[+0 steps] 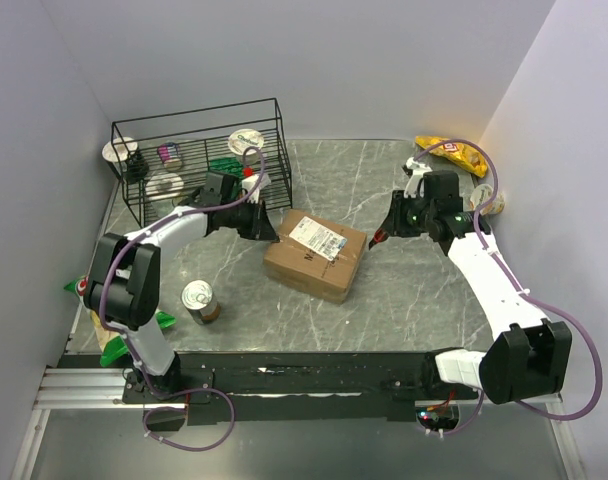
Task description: Unpack the express box
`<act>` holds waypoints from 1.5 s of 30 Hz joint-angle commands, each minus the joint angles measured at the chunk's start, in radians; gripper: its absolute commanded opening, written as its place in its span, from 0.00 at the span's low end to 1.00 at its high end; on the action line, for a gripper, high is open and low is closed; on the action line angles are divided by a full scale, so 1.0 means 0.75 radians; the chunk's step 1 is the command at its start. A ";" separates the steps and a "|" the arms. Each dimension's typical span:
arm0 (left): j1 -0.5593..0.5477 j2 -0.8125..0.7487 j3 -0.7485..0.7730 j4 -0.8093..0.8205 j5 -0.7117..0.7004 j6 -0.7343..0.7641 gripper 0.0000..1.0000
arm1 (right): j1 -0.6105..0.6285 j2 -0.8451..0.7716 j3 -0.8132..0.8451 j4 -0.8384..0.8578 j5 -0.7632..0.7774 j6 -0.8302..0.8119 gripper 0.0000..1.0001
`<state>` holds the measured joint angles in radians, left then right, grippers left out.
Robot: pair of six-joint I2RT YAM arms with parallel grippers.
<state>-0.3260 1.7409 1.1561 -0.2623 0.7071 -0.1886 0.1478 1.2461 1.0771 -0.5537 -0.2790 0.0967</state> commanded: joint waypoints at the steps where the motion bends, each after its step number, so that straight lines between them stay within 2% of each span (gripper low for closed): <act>1: 0.015 0.029 -0.101 -0.041 -0.237 0.057 0.02 | -0.003 -0.009 0.057 0.029 -0.007 0.008 0.00; 8: 0.044 0.119 -0.122 -0.090 -0.262 0.119 0.01 | -0.001 0.010 0.055 -0.027 0.122 -0.012 0.00; 22: 0.136 0.148 -0.169 -0.090 -0.397 0.131 0.01 | 0.001 0.005 0.039 -0.063 0.090 -0.025 0.00; 36: 0.158 0.154 -0.179 -0.121 -0.454 0.186 0.01 | 0.001 0.059 0.100 -0.051 0.053 -0.016 0.00; 40: 0.156 0.152 -0.159 -0.121 -0.421 0.196 0.01 | 0.005 0.077 0.124 -0.039 0.035 -0.010 0.00; 45: 0.144 0.154 -0.120 -0.121 -0.374 0.196 0.13 | 0.005 0.091 0.135 -0.025 0.016 0.000 0.00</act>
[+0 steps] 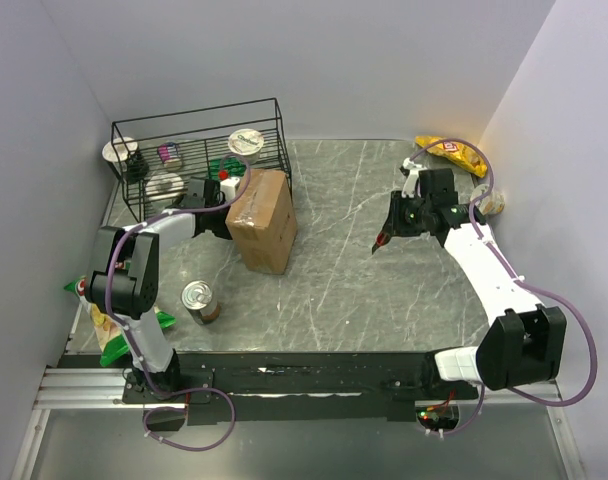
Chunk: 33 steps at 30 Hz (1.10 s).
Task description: Unpack the express box
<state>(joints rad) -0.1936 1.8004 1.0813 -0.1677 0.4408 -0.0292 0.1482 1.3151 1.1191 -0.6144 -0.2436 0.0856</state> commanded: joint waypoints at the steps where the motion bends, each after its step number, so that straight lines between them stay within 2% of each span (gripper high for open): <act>1: -0.034 0.074 -0.018 -0.247 -0.015 -0.016 0.16 | 0.007 0.003 0.083 0.056 -0.033 0.019 0.00; 5: -0.038 0.058 -0.016 -0.275 -0.011 -0.024 0.22 | 0.033 0.020 0.099 0.077 -0.039 0.023 0.00; 10: -0.036 -0.030 -0.010 -0.375 -0.091 0.008 0.41 | 0.062 0.056 0.138 0.118 -0.025 0.017 0.00; 16: -0.036 -0.114 -0.024 -0.396 -0.099 0.071 0.51 | 0.115 0.152 0.238 0.144 -0.027 0.021 0.00; 23: -0.032 -0.224 -0.104 -0.355 0.175 0.131 0.52 | 0.256 0.322 0.396 0.220 -0.005 -0.016 0.00; 29: -0.057 -0.233 -0.143 -0.274 0.275 0.172 0.53 | 0.402 0.537 0.608 0.269 0.020 -0.059 0.00; 33: -0.169 -0.177 -0.143 -0.226 0.337 0.211 0.52 | 0.475 0.641 0.751 0.271 0.128 -0.090 0.00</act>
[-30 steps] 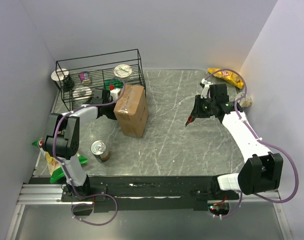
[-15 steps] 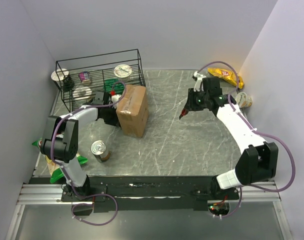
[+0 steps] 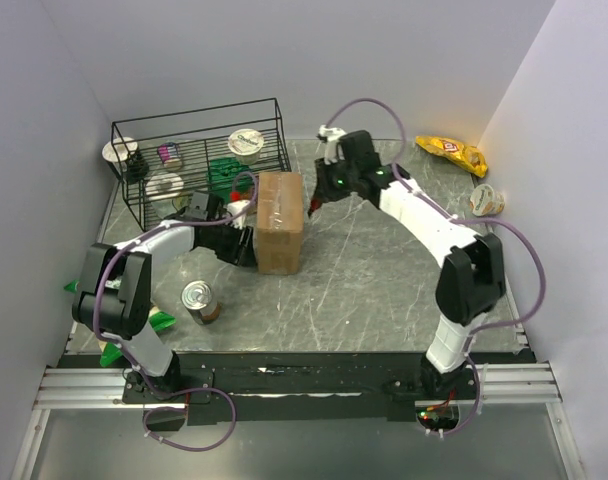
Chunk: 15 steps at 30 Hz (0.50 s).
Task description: Unpack the express box
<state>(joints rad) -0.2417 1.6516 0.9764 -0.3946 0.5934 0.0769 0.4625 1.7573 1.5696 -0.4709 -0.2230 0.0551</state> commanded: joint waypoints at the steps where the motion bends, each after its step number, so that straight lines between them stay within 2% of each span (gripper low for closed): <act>1: -0.138 0.029 0.021 0.060 0.164 0.112 0.52 | 0.062 0.068 0.163 0.078 0.107 -0.057 0.00; 3: -0.221 0.044 0.034 0.058 0.178 0.137 0.52 | 0.064 0.083 0.179 0.074 0.125 -0.063 0.00; 6: -0.267 0.048 0.046 0.033 0.176 0.200 0.52 | 0.070 0.089 0.171 0.078 0.130 -0.133 0.00; 11: -0.263 0.001 0.042 -0.095 0.131 0.349 0.53 | 0.073 0.101 0.173 0.074 0.125 -0.125 0.00; 15: -0.177 -0.177 -0.005 -0.246 0.107 0.435 0.54 | 0.073 0.105 0.184 0.070 0.144 -0.133 0.00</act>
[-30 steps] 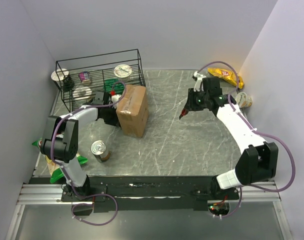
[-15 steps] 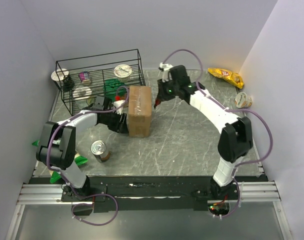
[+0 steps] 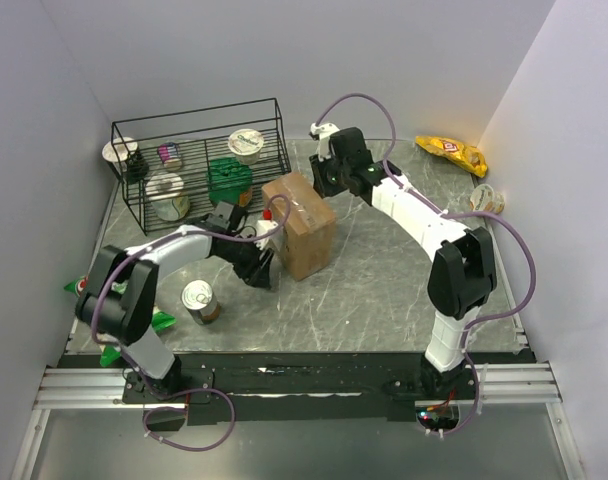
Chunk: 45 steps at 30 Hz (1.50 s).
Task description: Unpack the express box
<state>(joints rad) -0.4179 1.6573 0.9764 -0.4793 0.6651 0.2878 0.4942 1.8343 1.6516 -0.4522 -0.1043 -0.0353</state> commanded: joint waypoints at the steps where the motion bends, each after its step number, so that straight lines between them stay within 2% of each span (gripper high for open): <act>1: 0.080 -0.219 -0.005 -0.150 0.007 0.174 0.56 | 0.034 0.000 0.072 0.045 -0.006 -0.018 0.00; 6: 0.279 -0.436 0.072 -0.195 0.075 0.183 0.65 | 0.012 -0.036 0.095 0.049 0.059 -0.053 0.00; 7: 0.295 -0.449 0.103 -0.193 0.068 0.140 0.70 | 0.002 -0.047 0.105 0.043 0.065 -0.057 0.00; 12: 0.357 -0.410 0.340 -0.075 0.099 -0.040 0.77 | -0.043 -0.102 0.176 -0.023 0.121 -0.108 0.00; 13: 0.363 -0.398 0.363 -0.030 0.117 -0.137 0.78 | -0.059 -0.112 0.177 -0.047 0.119 -0.112 0.00; 14: 0.369 -0.381 0.381 0.078 0.128 -0.197 0.79 | -0.080 -0.122 0.183 -0.062 0.068 -0.112 0.00; 17: 0.381 -0.292 0.469 0.205 0.175 -0.422 0.82 | -0.174 -0.139 0.242 -0.151 -0.130 -0.086 0.00; 21: 0.385 -0.130 0.598 0.269 0.266 -0.647 0.84 | -0.250 -0.108 0.367 -0.270 -0.276 -0.084 0.00; 25: 0.387 -0.077 0.576 0.332 0.285 -0.715 0.83 | -0.252 -0.139 0.440 -0.301 -0.292 -0.163 0.00; 29: 0.387 -0.038 0.547 0.342 0.330 -0.713 0.82 | -0.250 -0.192 0.453 -0.287 -0.299 -0.129 0.00; 33: 0.385 -0.007 0.514 0.410 0.477 -0.736 0.78 | -0.244 -0.212 0.436 -0.291 -0.301 -0.117 0.00; 39: 0.383 0.011 0.492 0.300 0.477 -0.629 0.76 | -0.244 -0.218 0.453 -0.295 -0.313 -0.127 0.00; 42: 0.369 0.005 0.449 0.342 0.463 -0.670 0.75 | -0.244 -0.218 0.455 -0.295 -0.319 -0.117 0.00; 45: 0.320 -0.007 0.449 0.288 0.390 -0.666 0.75 | -0.242 -0.216 0.457 -0.305 -0.325 -0.119 0.00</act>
<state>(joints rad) -0.1371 1.6653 1.3197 -0.2520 0.9756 -0.2218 0.3080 1.7103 1.9453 -0.6910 -0.3302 -0.1280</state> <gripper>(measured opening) 0.753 0.327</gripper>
